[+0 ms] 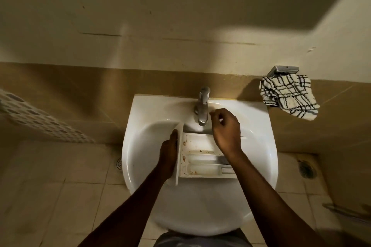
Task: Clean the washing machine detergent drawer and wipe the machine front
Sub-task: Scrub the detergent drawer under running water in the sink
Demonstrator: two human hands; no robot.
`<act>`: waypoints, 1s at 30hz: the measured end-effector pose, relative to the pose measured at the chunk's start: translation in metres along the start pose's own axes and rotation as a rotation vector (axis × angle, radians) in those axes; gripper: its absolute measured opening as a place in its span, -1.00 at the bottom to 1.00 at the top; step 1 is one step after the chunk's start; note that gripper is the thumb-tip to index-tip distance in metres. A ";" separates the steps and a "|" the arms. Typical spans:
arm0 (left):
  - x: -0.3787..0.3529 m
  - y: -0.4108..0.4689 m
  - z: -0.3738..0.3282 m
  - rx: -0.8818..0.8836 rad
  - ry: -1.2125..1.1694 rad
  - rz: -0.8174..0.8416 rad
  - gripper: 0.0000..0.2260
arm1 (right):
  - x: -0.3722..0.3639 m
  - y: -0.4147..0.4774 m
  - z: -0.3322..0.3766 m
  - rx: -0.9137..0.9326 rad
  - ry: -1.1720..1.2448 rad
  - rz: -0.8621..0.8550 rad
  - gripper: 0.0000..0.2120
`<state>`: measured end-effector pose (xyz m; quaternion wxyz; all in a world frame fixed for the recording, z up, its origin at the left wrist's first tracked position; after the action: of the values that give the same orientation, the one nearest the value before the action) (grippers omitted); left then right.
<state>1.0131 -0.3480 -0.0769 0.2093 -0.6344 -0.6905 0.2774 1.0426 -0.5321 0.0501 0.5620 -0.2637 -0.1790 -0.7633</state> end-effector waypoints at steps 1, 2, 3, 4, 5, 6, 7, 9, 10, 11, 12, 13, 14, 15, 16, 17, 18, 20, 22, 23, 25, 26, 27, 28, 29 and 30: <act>0.000 0.001 0.000 -0.006 0.006 0.002 -0.43 | -0.006 0.005 0.012 -0.001 0.043 0.025 -0.75; 0.001 0.002 -0.001 -0.010 0.016 -0.002 -0.43 | -0.013 0.009 0.020 -0.020 0.072 0.051 -0.65; 0.001 0.002 -0.001 -0.011 0.027 -0.007 -0.43 | -0.018 0.013 0.026 -0.047 0.070 0.070 -0.53; 0.002 0.004 0.000 -0.006 0.035 -0.012 -0.44 | -0.022 0.017 0.028 -0.073 0.034 0.079 -0.43; 0.002 0.005 0.001 -0.007 0.041 -0.013 -0.44 | -0.025 0.020 0.030 -0.090 -0.029 0.081 -0.38; 0.002 0.006 0.001 -0.008 0.047 -0.016 -0.44 | -0.026 0.023 0.030 -0.093 -0.085 0.080 -0.37; 0.002 0.006 0.001 -0.010 0.058 -0.019 -0.43 | -0.026 0.024 0.030 -0.092 -0.123 0.077 -0.39; 0.002 0.007 -0.001 -0.015 0.082 -0.020 -0.42 | -0.025 0.026 0.032 -0.081 -0.176 0.081 -0.51; 0.002 0.006 -0.001 -0.019 0.091 -0.020 -0.43 | -0.023 0.027 0.032 -0.082 -0.211 0.091 -0.59; 0.003 0.006 -0.001 -0.025 0.093 -0.021 -0.43 | -0.018 0.029 0.033 -0.087 -0.245 0.099 -0.66; 0.003 0.007 -0.001 -0.027 0.095 -0.019 -0.42 | -0.013 0.034 0.032 -0.084 -0.274 0.105 -0.72; 0.003 0.007 -0.001 -0.026 0.099 -0.016 -0.41 | -0.006 0.039 0.030 -0.071 -0.292 0.116 -0.77; 0.003 0.007 -0.001 -0.024 0.103 -0.016 -0.39 | 0.000 0.045 0.027 -0.048 -0.303 0.127 -0.81; 0.004 0.007 0.000 -0.026 0.104 -0.016 -0.36 | 0.005 0.052 0.024 -0.013 -0.310 0.135 -0.82; 0.004 0.007 0.000 -0.024 0.106 -0.016 -0.31 | 0.008 0.058 0.022 0.024 -0.313 0.139 -0.82; 0.003 0.007 0.001 -0.026 0.105 -0.018 -0.29 | 0.008 0.063 0.019 0.048 -0.303 0.145 -0.82; 0.003 0.006 0.000 -0.026 0.101 -0.020 -0.30 | 0.006 0.065 0.016 0.056 -0.275 0.148 -0.82; 0.004 0.006 -0.001 -0.025 0.092 -0.027 -0.38 | 0.003 0.057 0.008 0.029 -0.180 0.102 -0.78; 0.004 0.006 -0.001 -0.030 0.090 -0.026 -0.43 | 0.002 0.036 -0.006 -0.024 -0.064 0.001 -0.77; 0.004 0.006 -0.001 -0.037 0.094 -0.025 -0.42 | -0.002 0.021 -0.015 -0.039 -0.030 0.006 -0.79; 0.005 0.008 0.000 -0.034 0.103 -0.027 -0.41 | -0.023 -0.008 -0.032 -0.043 -0.028 0.230 -0.83; 0.005 0.009 0.000 -0.030 0.105 -0.021 -0.41 | -0.035 -0.023 -0.040 -0.041 -0.069 0.418 -0.82; 0.004 0.009 0.001 -0.033 0.108 -0.015 -0.41 | -0.046 -0.034 -0.052 -0.043 -0.138 0.587 -0.80; 0.004 0.009 0.000 -0.039 0.110 -0.012 -0.43 | -0.052 -0.039 -0.065 -0.038 -0.219 0.687 -0.75; 0.003 0.008 -0.001 -0.041 0.113 -0.014 -0.43 | -0.052 -0.037 -0.076 -0.043 -0.285 0.709 -0.71; 0.003 0.008 -0.001 -0.040 0.108 -0.015 -0.43 | -0.048 -0.032 -0.083 -0.078 -0.326 0.690 -0.70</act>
<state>1.0193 -0.3449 -0.0819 0.2356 -0.6472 -0.6884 0.2272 1.0060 -0.5331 -0.0447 0.7395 -0.4477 -0.1376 -0.4835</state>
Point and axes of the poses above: each hand's wrist, its own y-axis towards the middle knuckle, its own x-axis out of the back of the hand, z = x × y, the point moved 5 cm from there along y, towards the middle knuckle, and after that the axes turned 3 degrees about z, right-handed, at the moved point
